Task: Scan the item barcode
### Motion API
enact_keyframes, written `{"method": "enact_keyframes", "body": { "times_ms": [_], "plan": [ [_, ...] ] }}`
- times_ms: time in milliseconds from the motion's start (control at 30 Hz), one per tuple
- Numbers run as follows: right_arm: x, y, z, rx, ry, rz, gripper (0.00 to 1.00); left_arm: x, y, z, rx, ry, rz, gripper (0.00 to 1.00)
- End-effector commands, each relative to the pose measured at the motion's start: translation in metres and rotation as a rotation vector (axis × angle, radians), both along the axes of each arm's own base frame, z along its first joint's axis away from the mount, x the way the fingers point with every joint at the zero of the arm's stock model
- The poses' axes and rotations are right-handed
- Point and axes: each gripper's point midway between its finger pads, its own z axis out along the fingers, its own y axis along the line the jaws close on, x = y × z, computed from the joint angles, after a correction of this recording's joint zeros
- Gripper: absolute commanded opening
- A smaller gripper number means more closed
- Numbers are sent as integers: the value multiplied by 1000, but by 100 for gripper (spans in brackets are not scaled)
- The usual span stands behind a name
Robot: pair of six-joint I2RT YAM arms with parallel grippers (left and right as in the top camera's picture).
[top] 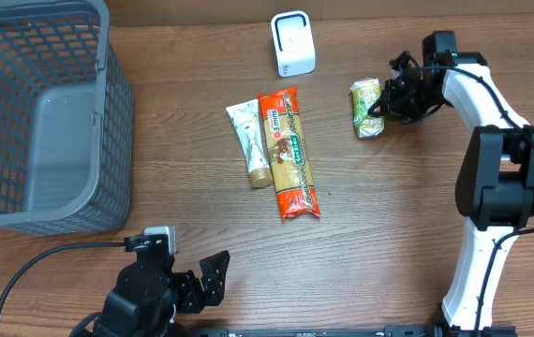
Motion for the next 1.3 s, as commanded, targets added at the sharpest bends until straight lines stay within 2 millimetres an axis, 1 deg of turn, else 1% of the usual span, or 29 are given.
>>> {"method": "enact_keyframes", "body": {
  "times_ms": [0,133,233,367,500,633,667,700,767,867,967,1033,1067,1100,1133,1167,1200,1267],
  "plan": [
    [17,17,26,-10,-80,41,4,-1,-1,0,-7,1,-2,100],
    [31,30,41,-111,-152,71,4,-1,-1,0,-7,1,-2,99],
    [43,45,55,-208,-228,93,4,-1,-1,0,-7,1,-2,100],
    [61,62,81,-368,-351,98,4,-1,-1,0,-8,1,-2,100],
    [79,84,114,-480,-499,74,4,-1,-1,0,-8,1,-2,99],
    [96,103,137,-529,-630,39,4,-1,-1,0,-7,1,-2,100],
    [101,111,143,-521,-671,33,4,-1,-1,0,-8,1,-2,100],
    [102,113,144,-517,-681,32,4,-1,-1,0,-8,1,-2,100],
    [111,125,156,-490,-749,17,4,-1,-1,0,-8,1,-2,100],
    [125,135,170,-457,-835,-12,4,-1,-1,0,-7,1,-2,100],
    [136,141,174,-425,-887,-36,4,-1,-1,0,-8,1,-2,99],
    [144,146,173,-381,-900,-84,4,-1,-1,0,-7,1,-2,99],
    [146,150,168,-361,-901,-76,4,-1,-1,0,-7,1,-2,100],
    [147,155,168,-339,-907,-64,4,-1,-1,0,-8,1,-2,100],
    [148,160,163,-319,-908,-50,4,-1,-1,0,-8,1,-2,100],
    [149,163,162,-302,-914,-42,4,-1,-1,0,-8,1,-2,100],
    [150,164,157,-303,-911,-41,4,-1,-1,0,-7,1,-2,100],
    [152,163,156,-306,-914,-44,4,-1,-1,0,-7,1,-2,100]
  ]
}}
